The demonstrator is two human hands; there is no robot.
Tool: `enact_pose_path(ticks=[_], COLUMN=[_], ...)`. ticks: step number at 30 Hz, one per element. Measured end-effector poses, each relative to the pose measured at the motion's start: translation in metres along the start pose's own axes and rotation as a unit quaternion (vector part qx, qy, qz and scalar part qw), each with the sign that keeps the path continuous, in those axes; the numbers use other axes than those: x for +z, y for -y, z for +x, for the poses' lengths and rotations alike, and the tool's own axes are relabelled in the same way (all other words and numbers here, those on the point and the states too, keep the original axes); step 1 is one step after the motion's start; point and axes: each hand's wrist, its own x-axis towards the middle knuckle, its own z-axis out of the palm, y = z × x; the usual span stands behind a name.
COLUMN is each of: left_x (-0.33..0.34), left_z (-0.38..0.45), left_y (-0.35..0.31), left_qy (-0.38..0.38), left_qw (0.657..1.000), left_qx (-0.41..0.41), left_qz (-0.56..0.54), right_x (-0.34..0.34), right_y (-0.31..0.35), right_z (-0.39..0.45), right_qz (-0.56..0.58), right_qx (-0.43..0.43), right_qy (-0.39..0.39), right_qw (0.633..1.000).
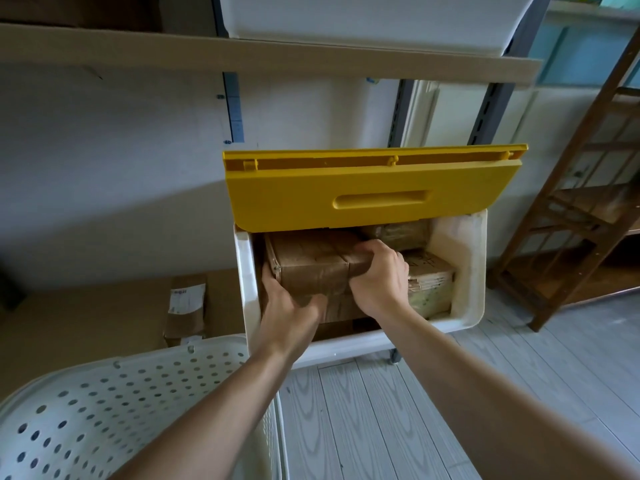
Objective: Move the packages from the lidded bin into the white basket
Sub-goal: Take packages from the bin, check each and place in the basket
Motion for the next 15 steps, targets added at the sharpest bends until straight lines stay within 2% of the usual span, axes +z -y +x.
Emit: enact_pose_path(ticks=[6,12,15], left_x=[-0.005,-0.008,-0.014], left_z=[-0.013,-0.022,-0.031], left_y=[-0.014,-0.014,-0.015], left_qy=[-0.034,-0.072,-0.065], left_qw=[0.998,0.993,0.994], left_qx=[0.037,0.088,0.090], left_qz=[0.038,0.012,-0.008], right_x=[-0.016,-0.034,-0.045], right_y=[0.000,0.006,0.014], right_z=[-0.015,-0.039,-0.055], right_qz=[0.084,0.155,0.166], right_qx=[-0.006,-0.042,-0.058], right_qy=[-0.053,-0.076,-0.093], right_qw=[0.995,0.984,0.980])
